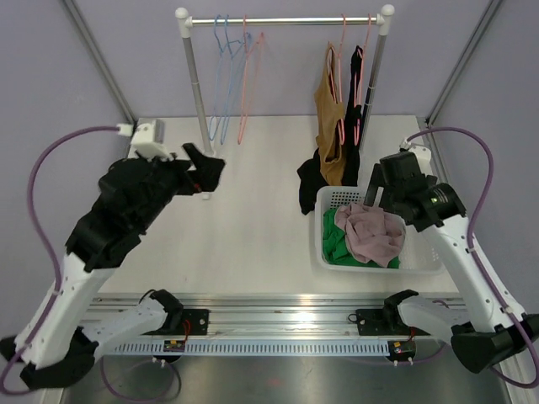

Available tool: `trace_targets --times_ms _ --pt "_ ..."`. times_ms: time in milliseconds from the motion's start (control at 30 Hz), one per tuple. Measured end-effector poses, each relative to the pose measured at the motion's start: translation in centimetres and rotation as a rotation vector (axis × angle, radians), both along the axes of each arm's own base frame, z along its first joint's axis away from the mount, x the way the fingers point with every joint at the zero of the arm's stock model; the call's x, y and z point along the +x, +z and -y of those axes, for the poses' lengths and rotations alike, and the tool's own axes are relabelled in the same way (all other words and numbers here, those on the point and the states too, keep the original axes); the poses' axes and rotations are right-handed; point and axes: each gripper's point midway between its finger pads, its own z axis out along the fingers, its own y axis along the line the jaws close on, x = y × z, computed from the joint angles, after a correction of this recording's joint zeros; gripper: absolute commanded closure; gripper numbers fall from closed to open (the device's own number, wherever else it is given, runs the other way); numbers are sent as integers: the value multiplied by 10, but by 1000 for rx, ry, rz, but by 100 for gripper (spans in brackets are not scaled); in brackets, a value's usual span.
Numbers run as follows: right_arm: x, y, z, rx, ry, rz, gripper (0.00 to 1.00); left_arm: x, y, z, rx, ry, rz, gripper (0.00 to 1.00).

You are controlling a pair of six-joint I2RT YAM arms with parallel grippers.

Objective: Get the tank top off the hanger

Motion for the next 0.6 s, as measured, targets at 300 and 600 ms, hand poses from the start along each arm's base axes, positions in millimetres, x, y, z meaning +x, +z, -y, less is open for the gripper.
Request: trace_targets --times_ms 300,600 --pt "-50 54 -29 267 250 277 0 57 36 163 155 -149 -3 1" --pt "-94 86 -52 434 437 416 1 132 13 259 233 -160 30 1"
